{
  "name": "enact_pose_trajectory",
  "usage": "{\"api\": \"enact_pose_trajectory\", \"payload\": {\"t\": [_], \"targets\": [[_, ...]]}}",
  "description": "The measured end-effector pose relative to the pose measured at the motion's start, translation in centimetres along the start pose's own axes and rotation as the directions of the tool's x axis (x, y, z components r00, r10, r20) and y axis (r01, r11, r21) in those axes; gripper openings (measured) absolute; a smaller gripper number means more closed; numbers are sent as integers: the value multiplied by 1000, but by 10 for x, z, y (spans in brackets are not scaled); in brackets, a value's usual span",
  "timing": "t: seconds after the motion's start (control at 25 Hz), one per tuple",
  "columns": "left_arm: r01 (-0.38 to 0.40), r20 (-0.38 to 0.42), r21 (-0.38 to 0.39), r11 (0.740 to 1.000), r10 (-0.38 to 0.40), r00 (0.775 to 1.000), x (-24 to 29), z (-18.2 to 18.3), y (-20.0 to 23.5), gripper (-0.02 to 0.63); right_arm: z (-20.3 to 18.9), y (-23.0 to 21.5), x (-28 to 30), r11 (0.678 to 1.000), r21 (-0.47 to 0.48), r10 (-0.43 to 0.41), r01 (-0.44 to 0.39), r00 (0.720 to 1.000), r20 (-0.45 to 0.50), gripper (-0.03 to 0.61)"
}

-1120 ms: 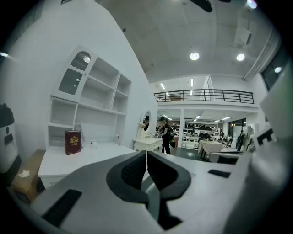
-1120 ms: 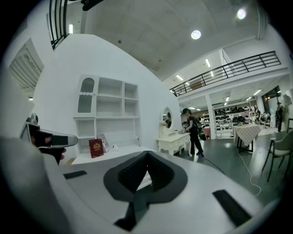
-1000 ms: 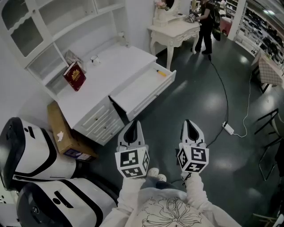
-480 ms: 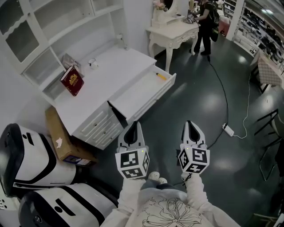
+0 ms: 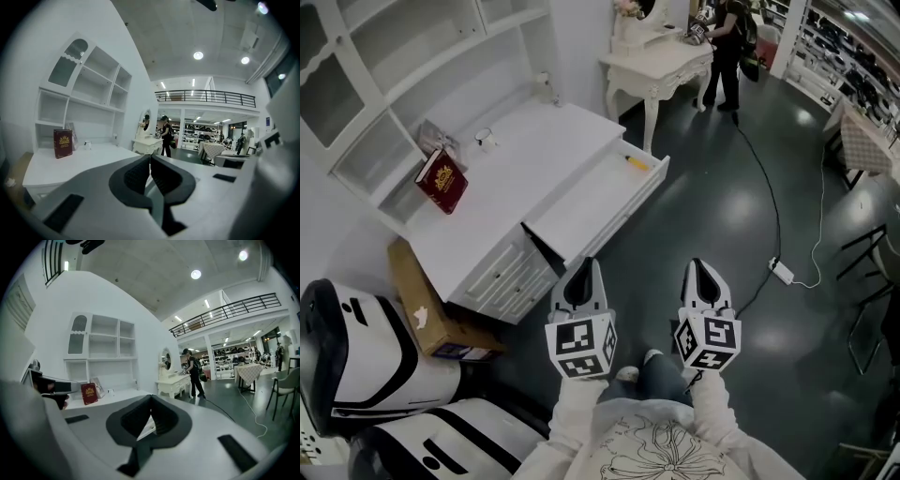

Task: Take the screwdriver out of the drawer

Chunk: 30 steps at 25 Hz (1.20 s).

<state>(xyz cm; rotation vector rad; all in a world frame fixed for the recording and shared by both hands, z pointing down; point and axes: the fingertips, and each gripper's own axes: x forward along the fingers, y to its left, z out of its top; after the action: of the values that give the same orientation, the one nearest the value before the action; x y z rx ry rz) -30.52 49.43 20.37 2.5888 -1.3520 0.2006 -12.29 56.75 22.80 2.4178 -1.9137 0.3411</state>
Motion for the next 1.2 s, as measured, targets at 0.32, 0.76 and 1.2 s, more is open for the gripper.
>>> {"api": "enact_pose_trajectory", "payload": {"t": [0.32,0.76,1.2], "targets": [[-8,-29,-13,1000,7,1000,42,-6,4,9,-1,-18,41,1000,-3,-8,8,1000,-21,3],[-75,-33,-37,997,74,997,159,9,-1,9,26,-69,161,998,-16,57,-57,998,-21,3],[-161,-36,-60,985,159,987,281,34,-21,9,58,-119,285,983,-38,178,-180,983,-46,3]]}}
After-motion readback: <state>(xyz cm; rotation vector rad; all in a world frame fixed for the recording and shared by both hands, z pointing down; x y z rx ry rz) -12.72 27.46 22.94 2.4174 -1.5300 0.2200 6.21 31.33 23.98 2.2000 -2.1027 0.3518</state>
